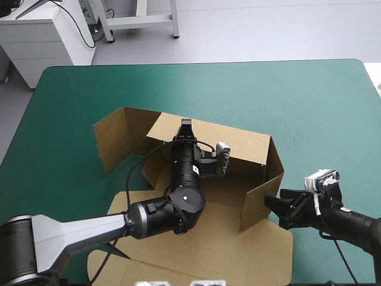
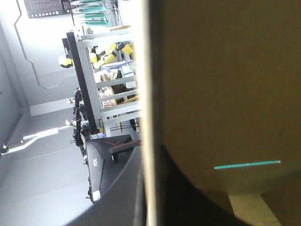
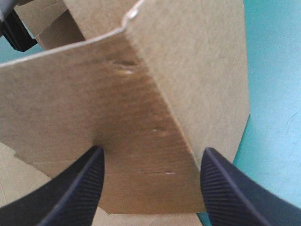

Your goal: Fold the box

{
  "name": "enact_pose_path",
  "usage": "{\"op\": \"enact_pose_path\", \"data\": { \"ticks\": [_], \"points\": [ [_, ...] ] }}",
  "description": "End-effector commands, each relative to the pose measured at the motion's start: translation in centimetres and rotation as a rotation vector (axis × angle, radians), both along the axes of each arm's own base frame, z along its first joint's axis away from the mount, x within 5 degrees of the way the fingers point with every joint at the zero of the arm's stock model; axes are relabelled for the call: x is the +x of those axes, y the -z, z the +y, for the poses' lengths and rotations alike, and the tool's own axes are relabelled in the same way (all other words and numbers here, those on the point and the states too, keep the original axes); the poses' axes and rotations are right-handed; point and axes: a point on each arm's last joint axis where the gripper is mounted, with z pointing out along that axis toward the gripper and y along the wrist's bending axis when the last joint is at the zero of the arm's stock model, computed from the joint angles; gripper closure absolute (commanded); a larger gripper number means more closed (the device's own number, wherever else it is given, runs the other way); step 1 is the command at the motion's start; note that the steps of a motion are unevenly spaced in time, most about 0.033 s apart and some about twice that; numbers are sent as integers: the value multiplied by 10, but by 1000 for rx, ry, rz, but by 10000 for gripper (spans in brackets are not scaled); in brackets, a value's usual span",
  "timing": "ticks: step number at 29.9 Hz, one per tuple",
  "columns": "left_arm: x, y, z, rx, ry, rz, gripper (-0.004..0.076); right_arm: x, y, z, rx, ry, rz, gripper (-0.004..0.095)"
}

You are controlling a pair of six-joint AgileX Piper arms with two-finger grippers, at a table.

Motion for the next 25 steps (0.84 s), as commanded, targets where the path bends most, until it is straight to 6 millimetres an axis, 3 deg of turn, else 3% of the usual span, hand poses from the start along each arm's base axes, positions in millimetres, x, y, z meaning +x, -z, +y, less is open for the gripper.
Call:
{"op": "enact_pose_path", "data": {
  "ticks": [1, 25],
  "points": [
    [-2, -13, 3, -45, 2, -6, 732, 2, -10, 3, 29, -13, -43, 313],
    [-2, -13, 3, -51, -3, -11, 732, 11, -8, 24, -63, 0, -127, 315]
  ]
}}
